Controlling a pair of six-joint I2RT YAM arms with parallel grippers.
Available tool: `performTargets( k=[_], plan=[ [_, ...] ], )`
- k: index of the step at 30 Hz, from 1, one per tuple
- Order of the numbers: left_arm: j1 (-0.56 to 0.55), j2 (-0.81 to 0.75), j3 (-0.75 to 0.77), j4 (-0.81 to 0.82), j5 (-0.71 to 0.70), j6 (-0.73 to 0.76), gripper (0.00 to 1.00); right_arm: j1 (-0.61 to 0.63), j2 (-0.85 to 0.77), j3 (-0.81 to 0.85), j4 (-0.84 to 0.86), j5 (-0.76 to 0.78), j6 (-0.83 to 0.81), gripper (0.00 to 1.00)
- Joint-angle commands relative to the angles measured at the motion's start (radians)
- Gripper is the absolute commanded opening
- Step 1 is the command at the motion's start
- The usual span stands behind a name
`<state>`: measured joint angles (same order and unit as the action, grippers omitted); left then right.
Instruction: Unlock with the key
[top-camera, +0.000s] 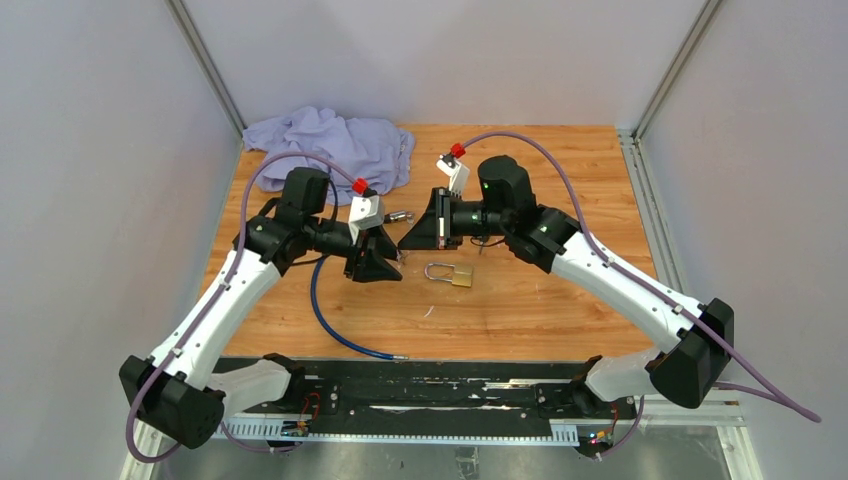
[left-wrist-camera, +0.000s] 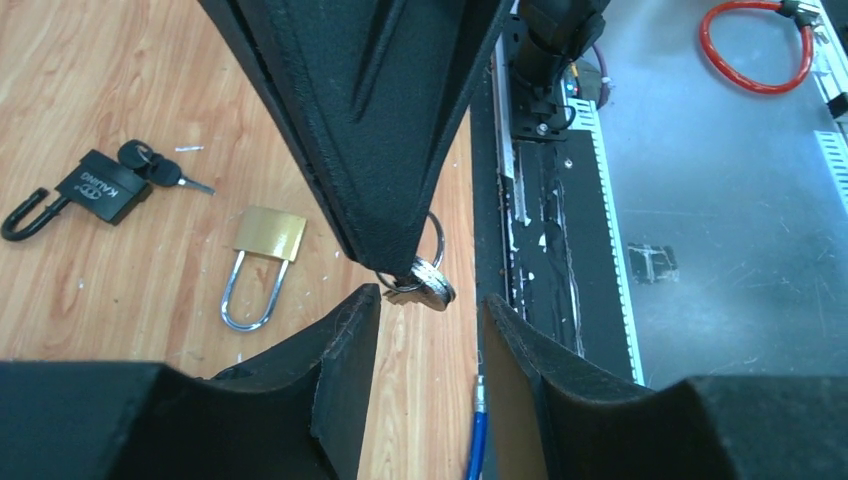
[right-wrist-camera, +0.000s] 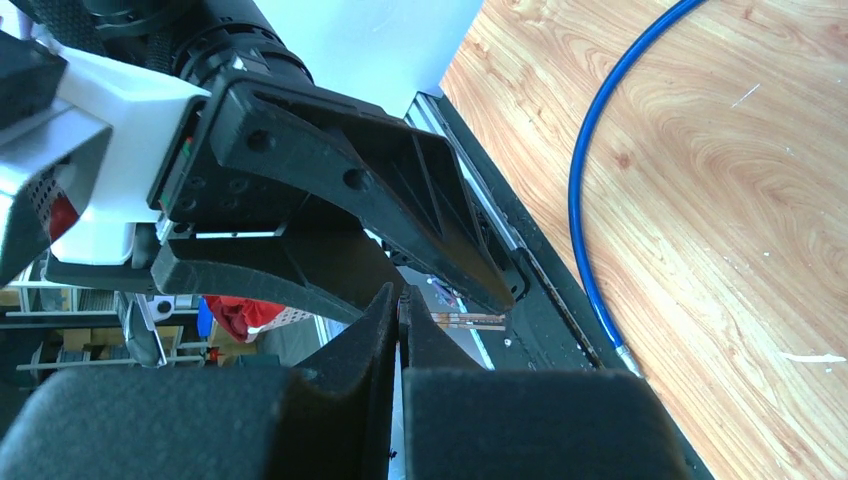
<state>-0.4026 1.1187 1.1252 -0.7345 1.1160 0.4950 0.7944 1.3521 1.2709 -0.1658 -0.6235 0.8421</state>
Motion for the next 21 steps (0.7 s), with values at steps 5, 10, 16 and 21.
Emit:
performTargets(
  k=[5, 10, 16, 21],
  plan=[
    [-0.02, -0.021, -0.027, 0.035, 0.05, -0.023, 0.37, 0.023, -0.028, 0.015, 0.045, 0.029, 0.014, 0.01],
    [-0.02, -0.023, -0.011, 0.034, 0.016, -0.022, 0.22, 0.023, -0.032, 0.01, 0.038, 0.04, 0.013, 0.01],
    [-0.019, -0.031, -0.009, 0.03, -0.015, -0.021, 0.15, 0.023, -0.056, 0.008, 0.0, 0.071, -0.016, 0.01],
    [-0.018, -0.031, 0.023, -0.003, -0.05, 0.015, 0.07, 0.023, -0.069, -0.002, -0.025, 0.074, -0.036, 0.01]
  ],
)
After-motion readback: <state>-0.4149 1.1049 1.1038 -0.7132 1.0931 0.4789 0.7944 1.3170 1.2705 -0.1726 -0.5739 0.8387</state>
